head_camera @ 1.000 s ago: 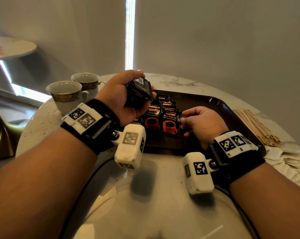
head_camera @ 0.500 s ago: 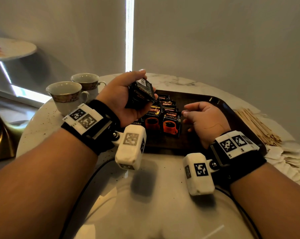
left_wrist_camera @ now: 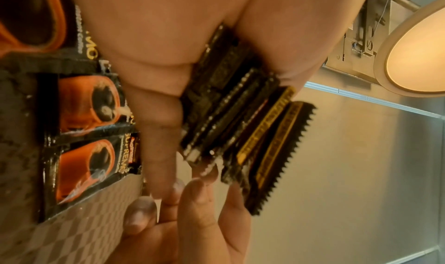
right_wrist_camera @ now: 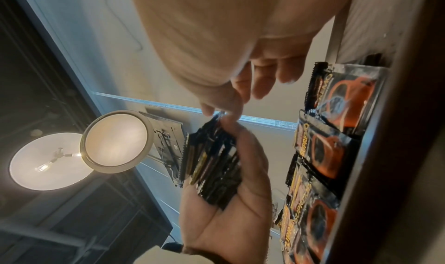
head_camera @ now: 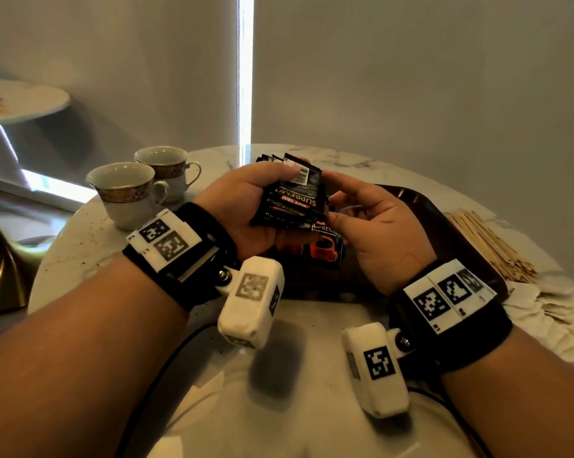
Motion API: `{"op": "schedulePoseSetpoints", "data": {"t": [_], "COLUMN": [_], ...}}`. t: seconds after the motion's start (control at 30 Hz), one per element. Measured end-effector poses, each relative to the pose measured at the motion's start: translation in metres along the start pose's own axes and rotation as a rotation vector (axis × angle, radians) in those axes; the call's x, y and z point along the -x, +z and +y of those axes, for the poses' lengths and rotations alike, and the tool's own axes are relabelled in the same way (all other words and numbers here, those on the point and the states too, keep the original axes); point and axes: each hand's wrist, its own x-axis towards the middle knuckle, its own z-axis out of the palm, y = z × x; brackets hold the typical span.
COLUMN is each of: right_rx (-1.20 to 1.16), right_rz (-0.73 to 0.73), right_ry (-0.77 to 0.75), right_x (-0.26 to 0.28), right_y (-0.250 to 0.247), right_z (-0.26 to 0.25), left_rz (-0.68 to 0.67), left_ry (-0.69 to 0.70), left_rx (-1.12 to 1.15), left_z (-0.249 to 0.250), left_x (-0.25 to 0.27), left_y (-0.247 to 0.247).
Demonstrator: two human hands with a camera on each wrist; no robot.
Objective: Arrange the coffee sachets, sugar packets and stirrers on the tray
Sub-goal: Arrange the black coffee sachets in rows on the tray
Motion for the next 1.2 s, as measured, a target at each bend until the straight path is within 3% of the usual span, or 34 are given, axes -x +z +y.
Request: {"op": "schedulePoseSetpoints", "data": {"t": [0.8,1.03,1.2], "right_rx": [0.003,0.032,0.036], "right_rz": [0.143,0.279,0.187], "right_ry": [0.003,0.13,0.292], "right_x": [0.0,-0.001,-0.003], "right_y": [-0.002,-0.004,0.0], "right_z": [0.003,0.005,0.009], "left_rz": [0.009,0.224,0.346], "left_ry": [-0.125,0.06,0.18], "left_rx": [-0.119,-0.007,0.051], "left_z": [-0.002,0.014,0.023], "left_x": [0.0,0.0,0.001], "left_y": [-0.002,-0.015,-0.021]}}
